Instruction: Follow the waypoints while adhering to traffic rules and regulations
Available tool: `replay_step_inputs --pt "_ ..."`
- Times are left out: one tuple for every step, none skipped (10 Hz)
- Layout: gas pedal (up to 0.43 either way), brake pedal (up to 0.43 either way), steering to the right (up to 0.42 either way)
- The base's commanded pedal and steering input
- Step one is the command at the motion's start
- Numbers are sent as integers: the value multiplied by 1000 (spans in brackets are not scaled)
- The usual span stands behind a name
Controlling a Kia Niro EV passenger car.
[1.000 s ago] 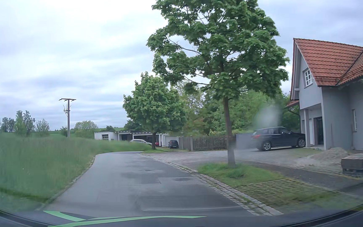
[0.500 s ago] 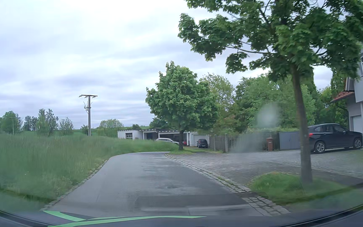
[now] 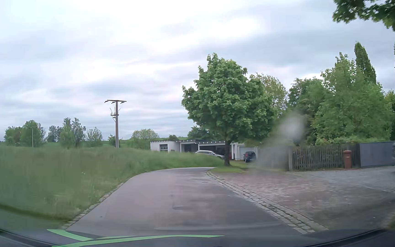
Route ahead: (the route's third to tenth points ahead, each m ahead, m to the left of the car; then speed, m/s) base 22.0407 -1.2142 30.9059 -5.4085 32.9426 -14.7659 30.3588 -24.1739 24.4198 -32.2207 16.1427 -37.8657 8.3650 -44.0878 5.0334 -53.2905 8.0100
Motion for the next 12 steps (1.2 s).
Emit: replay_step_inputs --pt "8 0 -79" --pt "0 0 -70" --pt "0 0 -60" --pt "0 0 -51" --pt "0 0 -45" --pt "0 0 -40" --pt "0 0 -38" --pt "0 0 -32" --pt "0 0 -24" --pt "0 0 -16" --pt "0 0 -5" --pt "0 0 2"
